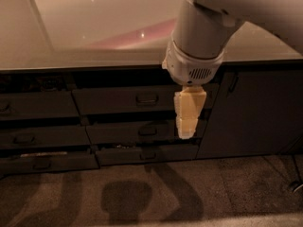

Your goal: Open top drawer

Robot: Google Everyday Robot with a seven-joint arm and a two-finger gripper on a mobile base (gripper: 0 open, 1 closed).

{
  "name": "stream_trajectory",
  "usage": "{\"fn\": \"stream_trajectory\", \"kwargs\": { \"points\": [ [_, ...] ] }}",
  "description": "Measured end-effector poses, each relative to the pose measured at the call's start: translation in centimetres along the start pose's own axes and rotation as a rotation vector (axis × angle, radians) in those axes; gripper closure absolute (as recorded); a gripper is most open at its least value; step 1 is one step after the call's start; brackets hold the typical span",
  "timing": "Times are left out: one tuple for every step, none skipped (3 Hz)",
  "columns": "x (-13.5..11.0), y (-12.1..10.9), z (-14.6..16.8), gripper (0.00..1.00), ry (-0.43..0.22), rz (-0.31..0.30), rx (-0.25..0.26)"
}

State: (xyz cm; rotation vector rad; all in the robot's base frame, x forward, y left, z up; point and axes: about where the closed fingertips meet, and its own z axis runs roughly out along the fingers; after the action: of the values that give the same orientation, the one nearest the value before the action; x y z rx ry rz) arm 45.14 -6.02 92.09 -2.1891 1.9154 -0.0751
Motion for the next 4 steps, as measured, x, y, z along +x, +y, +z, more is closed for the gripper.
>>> {"fn": "stream_trajectory", "kwargs": {
  "points": [
    [-0.3,2.1,-0.6,0.0,0.038,-0.087,0.097],
    [-1.2,3.6,0.8,0.0,0.025,-0.153,0.18],
    [-1.7,3.1,0.6,0.0,0.018,-0.16,0.212],
    [-1.7,3.1,0.5,0.0,0.019,-0.161,0.213]
  ]
}}
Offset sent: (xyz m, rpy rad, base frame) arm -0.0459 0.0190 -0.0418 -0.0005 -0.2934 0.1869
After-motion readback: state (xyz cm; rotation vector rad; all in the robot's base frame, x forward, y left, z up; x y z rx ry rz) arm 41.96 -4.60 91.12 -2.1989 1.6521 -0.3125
